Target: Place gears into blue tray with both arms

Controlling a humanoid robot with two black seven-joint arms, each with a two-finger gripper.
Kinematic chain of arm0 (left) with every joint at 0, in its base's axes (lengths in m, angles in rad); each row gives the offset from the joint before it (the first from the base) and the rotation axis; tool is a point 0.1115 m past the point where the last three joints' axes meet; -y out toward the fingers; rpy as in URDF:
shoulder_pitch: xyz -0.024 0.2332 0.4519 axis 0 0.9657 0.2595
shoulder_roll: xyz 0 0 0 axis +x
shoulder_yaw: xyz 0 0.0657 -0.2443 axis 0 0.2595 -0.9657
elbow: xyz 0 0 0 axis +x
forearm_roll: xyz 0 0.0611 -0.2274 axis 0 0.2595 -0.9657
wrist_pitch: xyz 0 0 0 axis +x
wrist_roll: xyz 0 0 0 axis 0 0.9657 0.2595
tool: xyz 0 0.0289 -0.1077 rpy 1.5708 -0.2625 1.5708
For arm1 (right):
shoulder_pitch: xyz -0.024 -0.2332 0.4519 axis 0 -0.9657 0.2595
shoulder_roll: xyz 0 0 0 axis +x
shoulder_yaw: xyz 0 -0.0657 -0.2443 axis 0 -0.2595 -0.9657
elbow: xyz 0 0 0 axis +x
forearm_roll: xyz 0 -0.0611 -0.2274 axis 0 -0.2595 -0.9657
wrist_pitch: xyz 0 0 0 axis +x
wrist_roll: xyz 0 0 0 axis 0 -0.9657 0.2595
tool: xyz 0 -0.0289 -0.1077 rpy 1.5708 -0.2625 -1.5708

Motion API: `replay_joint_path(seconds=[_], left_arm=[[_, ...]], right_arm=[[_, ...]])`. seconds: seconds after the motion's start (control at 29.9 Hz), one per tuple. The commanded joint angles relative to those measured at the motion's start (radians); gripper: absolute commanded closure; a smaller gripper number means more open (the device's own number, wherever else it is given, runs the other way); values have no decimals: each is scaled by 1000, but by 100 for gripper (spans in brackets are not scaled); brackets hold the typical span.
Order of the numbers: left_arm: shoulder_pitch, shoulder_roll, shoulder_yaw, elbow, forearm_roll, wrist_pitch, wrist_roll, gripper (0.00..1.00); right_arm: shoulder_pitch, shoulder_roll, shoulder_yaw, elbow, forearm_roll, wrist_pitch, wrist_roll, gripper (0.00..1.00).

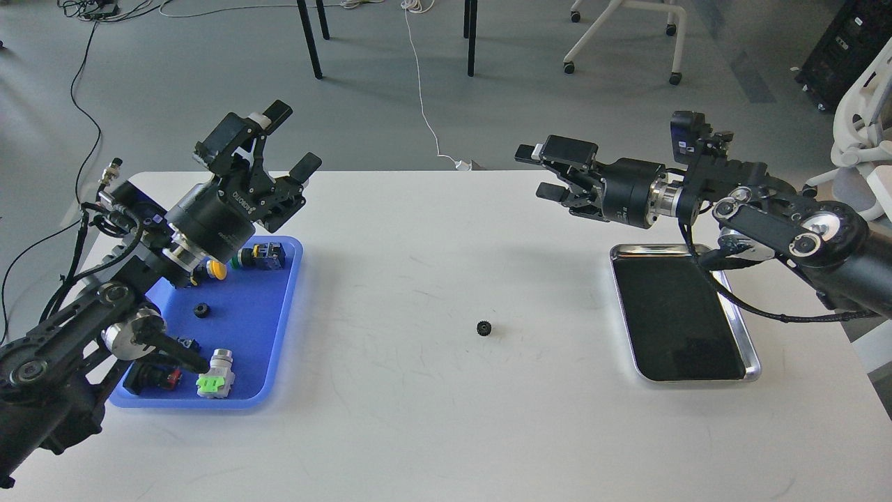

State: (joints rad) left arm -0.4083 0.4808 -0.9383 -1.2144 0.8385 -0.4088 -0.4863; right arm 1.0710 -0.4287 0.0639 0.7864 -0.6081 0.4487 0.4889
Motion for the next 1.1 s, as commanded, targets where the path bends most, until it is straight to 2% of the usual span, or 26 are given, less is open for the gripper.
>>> replay_joint_path(seconds=[0.0, 0.03, 0.2, 0.4, 0.53, 0.57, 0.87, 1.07], left_arm=[[-1, -8, 19, -11, 116, -1, -2, 2], [-13, -17, 76, -42, 319, 5, -2, 2], [-88, -24, 200, -62, 670, 7, -2, 2], [-266, -73, 435, -45, 1054, 18, -2, 2], [-326, -113, 507, -28, 1197, 33, -2, 2], [-372, -166, 571, 14, 1314, 47, -2, 2], [-515, -390, 725, 298, 1343, 145, -2, 4], [-541, -450, 777, 401, 1343, 168, -2, 6]], right_arm=[[-100, -65, 103, 20, 91, 4, 0, 3], [-264, -134, 282, 40, 205, 24, 0, 2], [-451, -183, 477, 28, 378, 40, 0, 2], [-526, -235, 513, 28, 525, 40, 0, 2], [-543, -242, 514, 28, 533, 40, 0, 2], [-549, -243, 514, 30, 533, 40, 0, 2], [-559, -243, 516, 30, 533, 40, 0, 2], [-562, -245, 516, 30, 533, 40, 0, 2]])
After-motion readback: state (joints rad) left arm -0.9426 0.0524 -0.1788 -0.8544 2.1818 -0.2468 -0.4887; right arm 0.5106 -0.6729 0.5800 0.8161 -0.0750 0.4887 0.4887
